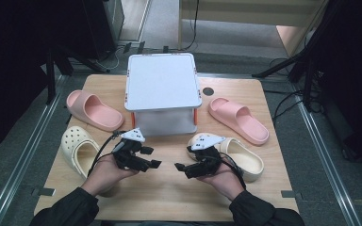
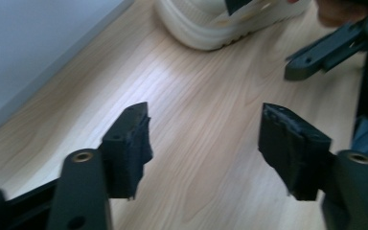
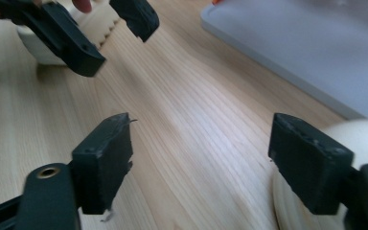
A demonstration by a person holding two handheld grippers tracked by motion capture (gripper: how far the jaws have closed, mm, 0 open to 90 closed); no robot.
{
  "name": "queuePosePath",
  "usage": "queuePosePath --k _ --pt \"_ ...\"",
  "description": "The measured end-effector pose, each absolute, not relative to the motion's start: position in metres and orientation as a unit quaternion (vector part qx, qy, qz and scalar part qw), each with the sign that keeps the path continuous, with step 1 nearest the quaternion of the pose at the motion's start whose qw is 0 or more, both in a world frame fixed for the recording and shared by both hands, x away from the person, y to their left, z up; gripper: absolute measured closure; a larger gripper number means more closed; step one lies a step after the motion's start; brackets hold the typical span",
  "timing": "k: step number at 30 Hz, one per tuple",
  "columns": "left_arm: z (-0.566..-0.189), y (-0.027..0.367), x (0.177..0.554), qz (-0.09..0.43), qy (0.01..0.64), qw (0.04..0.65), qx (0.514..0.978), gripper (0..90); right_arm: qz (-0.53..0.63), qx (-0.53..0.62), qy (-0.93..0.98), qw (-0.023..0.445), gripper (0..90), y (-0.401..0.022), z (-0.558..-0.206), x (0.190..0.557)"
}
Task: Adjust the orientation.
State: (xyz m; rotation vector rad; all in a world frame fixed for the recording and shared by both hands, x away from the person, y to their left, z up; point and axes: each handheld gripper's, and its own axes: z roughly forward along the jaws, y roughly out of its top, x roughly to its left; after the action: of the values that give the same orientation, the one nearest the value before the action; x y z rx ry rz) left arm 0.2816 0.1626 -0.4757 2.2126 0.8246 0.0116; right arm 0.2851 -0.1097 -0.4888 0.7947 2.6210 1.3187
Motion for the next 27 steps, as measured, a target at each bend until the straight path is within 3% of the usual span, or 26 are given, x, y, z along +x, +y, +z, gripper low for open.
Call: queuePosePath --k 5,11,20,27 --pt "-0.474 0.167 0.279 0.004 0.332 0.364 0.870 39.0 0.436 0.267 0.858 0.042 28.7 -0.108 -0.487 0.283" --pt "-0.468 0.172 0.276 -0.027 0.314 0.405 0.858 42.5 0.446 0.273 0.852 0.028 33.6 -0.115 -0.483 0.284" --pt "-0.468 0.176 0.278 0.001 0.319 0.396 0.861 34.8 0.455 0.277 0.846 0.032 39.9 -0.121 -0.478 0.283" --pt "-0.464 0.183 0.277 0.004 0.324 0.403 0.856 47.3 0.465 0.259 0.846 0.029 45.3 -0.121 -0.476 0.282"
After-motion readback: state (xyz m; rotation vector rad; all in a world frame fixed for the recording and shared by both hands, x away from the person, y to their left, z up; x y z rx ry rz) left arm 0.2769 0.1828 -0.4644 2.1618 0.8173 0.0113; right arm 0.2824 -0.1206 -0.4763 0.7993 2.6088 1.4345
